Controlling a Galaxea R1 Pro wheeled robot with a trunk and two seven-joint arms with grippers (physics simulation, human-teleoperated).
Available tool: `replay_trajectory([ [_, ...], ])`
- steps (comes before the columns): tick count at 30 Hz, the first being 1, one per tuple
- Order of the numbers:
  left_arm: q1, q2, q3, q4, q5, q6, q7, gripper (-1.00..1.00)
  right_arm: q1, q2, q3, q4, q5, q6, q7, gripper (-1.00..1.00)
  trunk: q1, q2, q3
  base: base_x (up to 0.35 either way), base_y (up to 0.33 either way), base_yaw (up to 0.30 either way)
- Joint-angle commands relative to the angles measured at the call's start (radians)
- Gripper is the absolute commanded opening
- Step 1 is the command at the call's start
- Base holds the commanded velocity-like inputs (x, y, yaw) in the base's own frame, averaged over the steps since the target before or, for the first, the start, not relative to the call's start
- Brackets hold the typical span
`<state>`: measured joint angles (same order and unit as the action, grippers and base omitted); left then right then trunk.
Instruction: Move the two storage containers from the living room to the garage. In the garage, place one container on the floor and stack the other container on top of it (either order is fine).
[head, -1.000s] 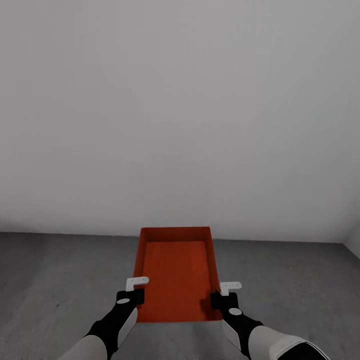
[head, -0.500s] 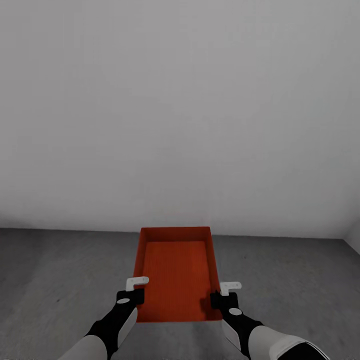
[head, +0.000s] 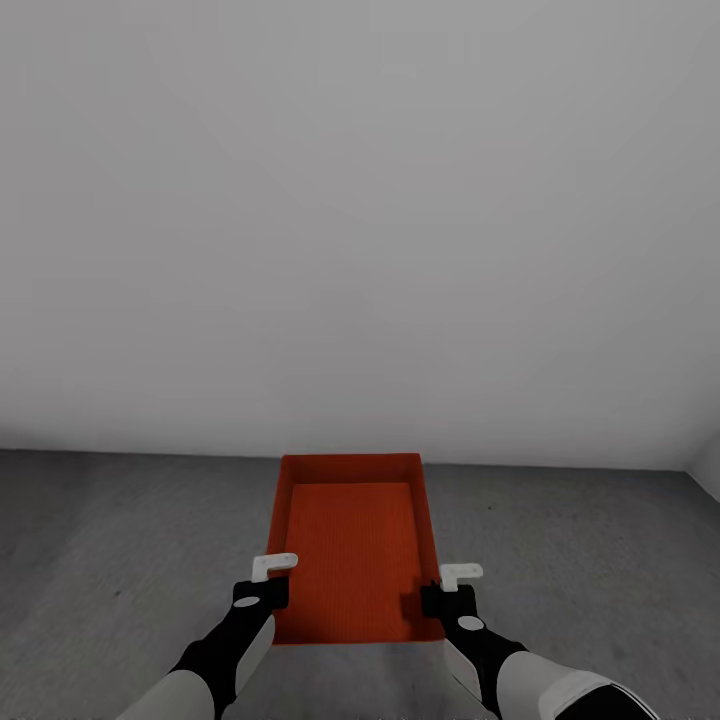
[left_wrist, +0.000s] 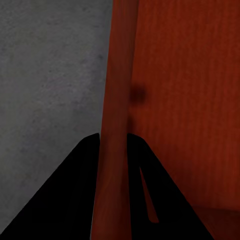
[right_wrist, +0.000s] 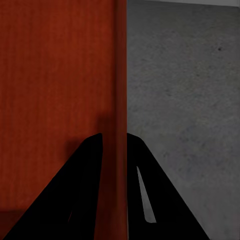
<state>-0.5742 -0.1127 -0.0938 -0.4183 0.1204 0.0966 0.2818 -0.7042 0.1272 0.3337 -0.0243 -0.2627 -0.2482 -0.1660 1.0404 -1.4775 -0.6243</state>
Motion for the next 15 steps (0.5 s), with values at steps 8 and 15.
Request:
replay_trajectory([
  [8,-0.001,0.033,0.025,-0.008,-0.008,0.006,0.014,-1.0,0.0,0.0,-0.024,0.003,-0.01,-0.002,-0.003,-1.0,0.0,-0.001,-0.014,0.0,0.0,0.0],
  [15,-0.001,0.033,0.025,-0.008,-0.008,0.007,0.014,-1.0,0.0,0.0,-0.024,0.003,-0.01,-0.002,-0.004,-1.0,0.0,-0.001,-0.025,0.0,0.0,0.0],
])
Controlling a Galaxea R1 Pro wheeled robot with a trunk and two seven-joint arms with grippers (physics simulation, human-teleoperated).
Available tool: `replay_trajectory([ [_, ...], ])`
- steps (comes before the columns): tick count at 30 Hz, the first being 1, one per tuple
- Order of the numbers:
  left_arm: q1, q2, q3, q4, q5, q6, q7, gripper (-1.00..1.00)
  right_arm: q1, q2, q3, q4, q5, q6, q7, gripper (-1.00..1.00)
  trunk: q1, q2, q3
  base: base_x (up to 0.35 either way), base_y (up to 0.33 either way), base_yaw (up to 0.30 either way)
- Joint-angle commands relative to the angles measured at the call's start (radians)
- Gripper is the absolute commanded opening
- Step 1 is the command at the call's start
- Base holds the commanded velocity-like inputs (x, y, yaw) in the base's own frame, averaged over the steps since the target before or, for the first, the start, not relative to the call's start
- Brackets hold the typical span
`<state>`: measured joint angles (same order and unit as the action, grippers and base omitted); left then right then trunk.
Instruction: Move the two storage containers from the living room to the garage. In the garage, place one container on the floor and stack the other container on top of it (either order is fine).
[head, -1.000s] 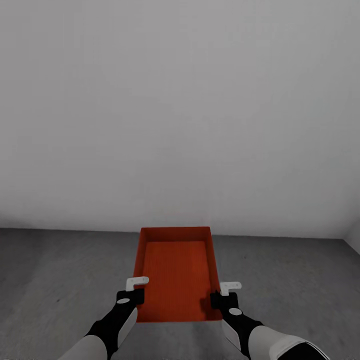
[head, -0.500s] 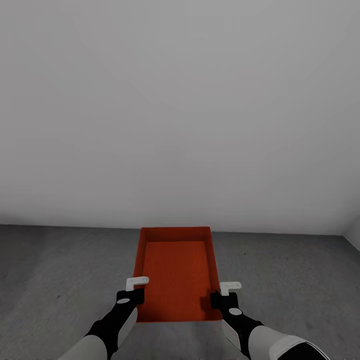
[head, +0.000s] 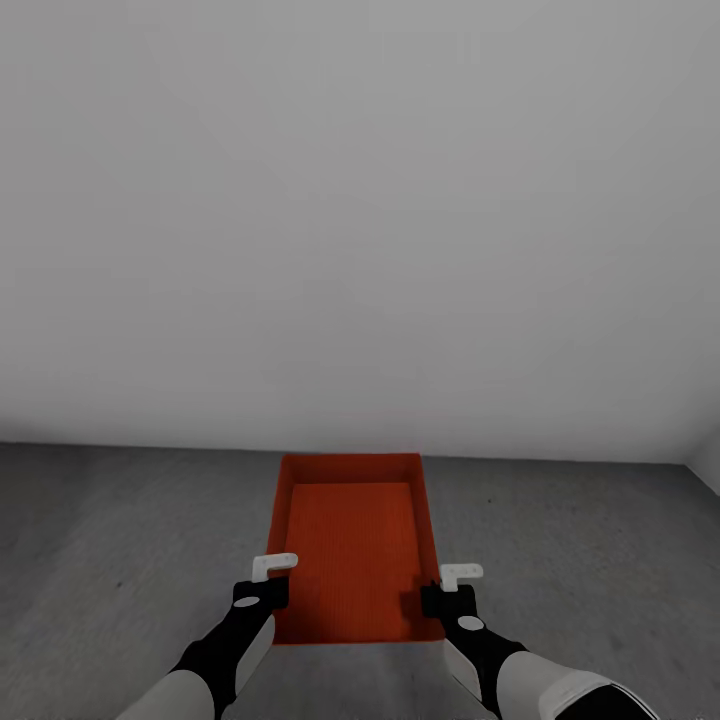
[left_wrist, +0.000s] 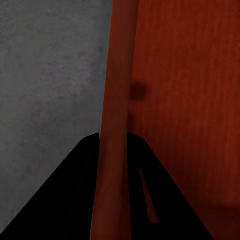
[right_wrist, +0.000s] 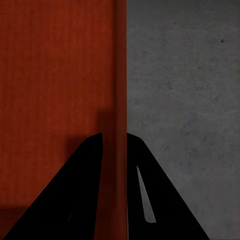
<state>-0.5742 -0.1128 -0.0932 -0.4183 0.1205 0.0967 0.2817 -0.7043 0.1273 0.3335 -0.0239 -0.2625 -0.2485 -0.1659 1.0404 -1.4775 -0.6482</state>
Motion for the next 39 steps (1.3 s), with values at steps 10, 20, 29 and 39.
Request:
replay_trajectory([
  [10,-0.001,0.033,0.025,-0.008,-0.008,0.007,0.014,-1.0,0.0,0.0,-0.024,0.002,-0.011,-0.002,-0.004,-1.0,0.0,-0.001,-0.017,0.0,0.0,0.0],
  [20,-0.001,0.033,0.025,-0.008,-0.008,0.007,0.014,-1.0,0.0,0.0,-0.024,0.002,-0.011,-0.002,-0.004,-1.0,0.0,-0.001,-0.033,0.0,0.0,0.0],
  [29,-0.001,0.033,0.024,-0.008,-0.008,0.007,0.014,-1.0,0.0,0.0,-0.024,0.002,-0.011,-0.002,-0.004,-1.0,0.0,-0.001,-0.047,0.0,0.0,0.0],
  [39,-0.001,0.033,0.025,-0.008,-0.008,0.007,0.014,-1.0,0.0,0.0,-0.024,0.002,-0.011,-0.002,-0.004,-1.0,0.0,-0.001,-0.063,0.0,0.0,0.0],
])
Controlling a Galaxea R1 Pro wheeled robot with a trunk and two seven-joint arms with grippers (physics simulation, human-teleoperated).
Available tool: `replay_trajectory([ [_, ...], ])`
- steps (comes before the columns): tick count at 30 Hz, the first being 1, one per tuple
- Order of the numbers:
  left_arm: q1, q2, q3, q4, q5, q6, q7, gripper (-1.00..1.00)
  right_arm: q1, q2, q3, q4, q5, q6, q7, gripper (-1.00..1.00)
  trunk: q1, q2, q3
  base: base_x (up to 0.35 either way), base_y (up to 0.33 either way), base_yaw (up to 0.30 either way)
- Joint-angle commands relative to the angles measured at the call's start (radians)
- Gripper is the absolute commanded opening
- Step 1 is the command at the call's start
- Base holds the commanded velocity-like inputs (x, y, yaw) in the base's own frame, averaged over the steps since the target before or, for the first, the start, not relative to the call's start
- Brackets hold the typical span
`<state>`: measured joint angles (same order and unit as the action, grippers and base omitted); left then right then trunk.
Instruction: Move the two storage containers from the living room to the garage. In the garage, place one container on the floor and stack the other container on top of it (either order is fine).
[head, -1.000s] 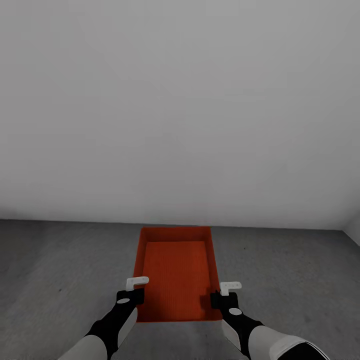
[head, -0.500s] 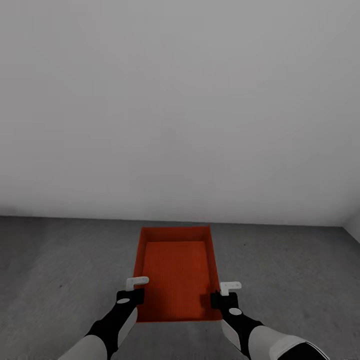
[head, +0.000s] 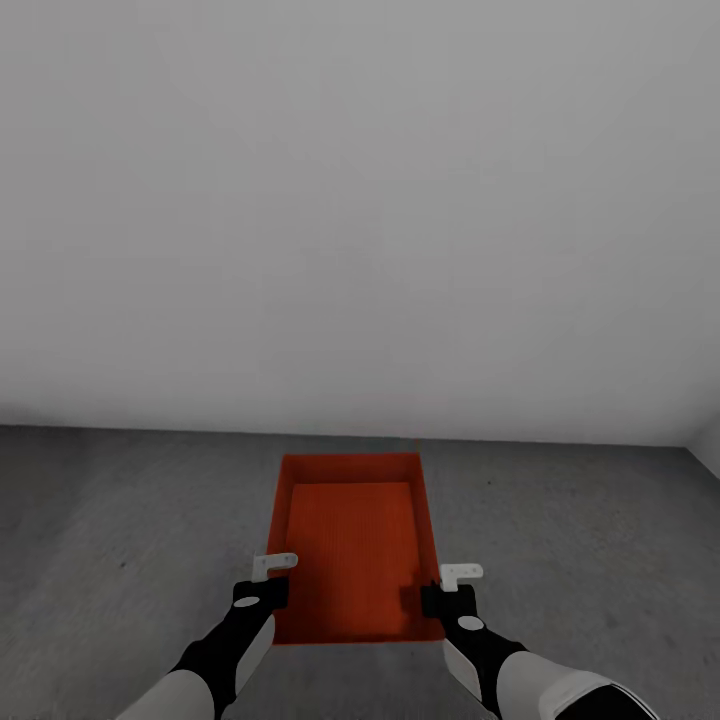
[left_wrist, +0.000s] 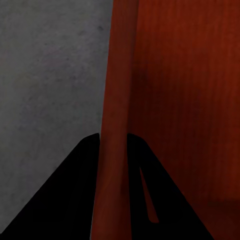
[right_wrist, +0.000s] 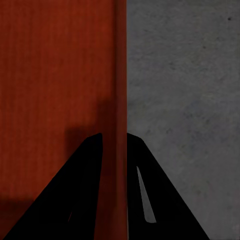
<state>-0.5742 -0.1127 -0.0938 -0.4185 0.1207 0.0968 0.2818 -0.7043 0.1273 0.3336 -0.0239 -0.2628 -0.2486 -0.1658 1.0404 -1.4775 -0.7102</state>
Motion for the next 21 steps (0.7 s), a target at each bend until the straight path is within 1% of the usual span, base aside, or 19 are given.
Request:
replay_trajectory([
  [1,-0.001,0.033,0.026,-0.008,-0.009,0.007,0.014,-1.0,0.0,0.0,-0.024,0.002,-0.01,-0.001,-0.004,-1.0,0.0,-0.001,-0.002,0.0,0.0,0.0],
  [21,-0.001,0.033,0.026,-0.008,-0.009,0.007,0.014,-1.0,0.0,0.0,-0.024,0.002,-0.01,-0.003,-0.003,-1.0,0.0,-0.001,-0.034,0.0,0.0,0.0],
])
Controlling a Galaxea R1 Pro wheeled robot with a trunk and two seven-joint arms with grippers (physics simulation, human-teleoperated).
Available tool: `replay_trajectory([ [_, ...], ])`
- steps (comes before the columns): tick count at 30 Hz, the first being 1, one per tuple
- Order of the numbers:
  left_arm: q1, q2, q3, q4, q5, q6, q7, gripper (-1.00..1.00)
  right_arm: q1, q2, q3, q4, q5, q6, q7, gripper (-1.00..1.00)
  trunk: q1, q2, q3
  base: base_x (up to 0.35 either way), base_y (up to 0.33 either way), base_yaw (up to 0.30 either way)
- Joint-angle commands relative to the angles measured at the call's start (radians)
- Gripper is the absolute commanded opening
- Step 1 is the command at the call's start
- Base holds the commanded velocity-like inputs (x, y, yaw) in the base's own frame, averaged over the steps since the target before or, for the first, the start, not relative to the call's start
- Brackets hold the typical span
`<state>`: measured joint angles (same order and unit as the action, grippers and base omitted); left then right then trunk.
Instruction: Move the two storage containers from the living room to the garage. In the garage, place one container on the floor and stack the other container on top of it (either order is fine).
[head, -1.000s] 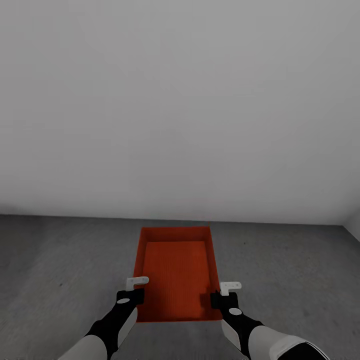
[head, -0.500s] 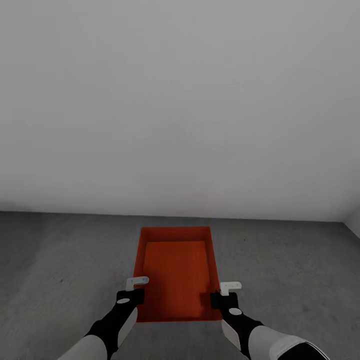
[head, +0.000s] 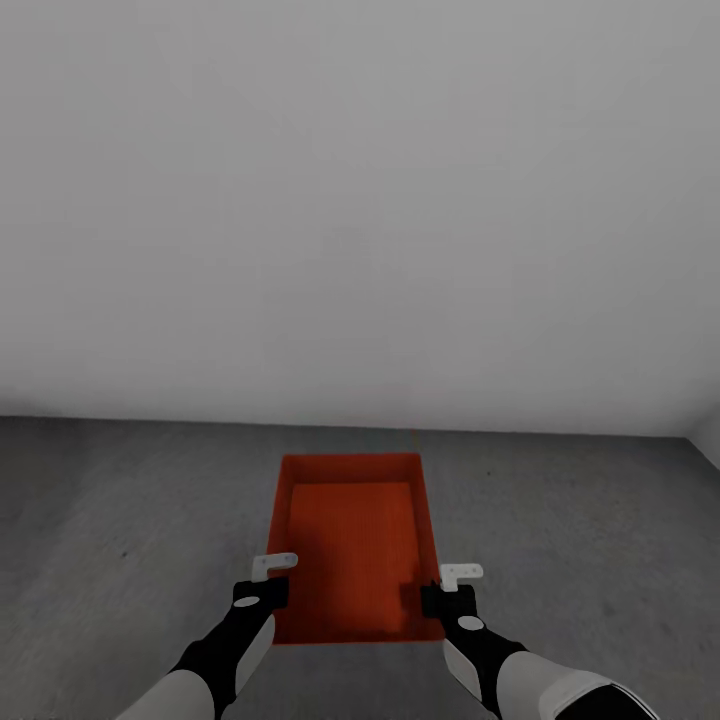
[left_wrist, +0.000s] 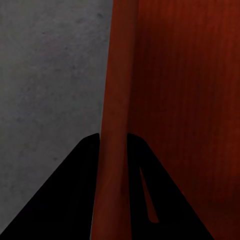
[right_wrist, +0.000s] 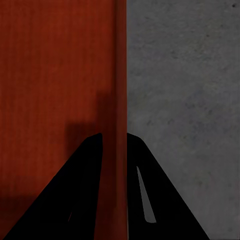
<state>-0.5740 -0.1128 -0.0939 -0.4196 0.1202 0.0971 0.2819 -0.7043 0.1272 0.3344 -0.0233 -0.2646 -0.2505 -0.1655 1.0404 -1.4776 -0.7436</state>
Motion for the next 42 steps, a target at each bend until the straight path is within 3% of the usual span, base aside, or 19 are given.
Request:
replay_trajectory([
  [1,-0.001,0.033,0.026,-0.007,-0.008,0.006,0.014,-1.0,0.0,0.0,-0.025,0.002,-0.008,-0.001,-0.004,-1.0,0.0,0.0,-0.002,0.0,0.0,0.0],
  [27,-0.001,0.033,0.026,-0.007,-0.008,0.007,0.014,-1.0,0.0,0.0,-0.025,0.002,-0.008,-0.004,-0.003,-1.0,0.0,0.0,-0.044,0.0,0.0,0.0],
  [42,-0.001,0.033,0.026,-0.006,-0.008,0.009,0.014,-1.0,0.0,0.0,-0.025,0.002,-0.008,-0.004,-0.005,-1.0,0.0,0.0,-0.047,0.0,0.0,0.0],
])
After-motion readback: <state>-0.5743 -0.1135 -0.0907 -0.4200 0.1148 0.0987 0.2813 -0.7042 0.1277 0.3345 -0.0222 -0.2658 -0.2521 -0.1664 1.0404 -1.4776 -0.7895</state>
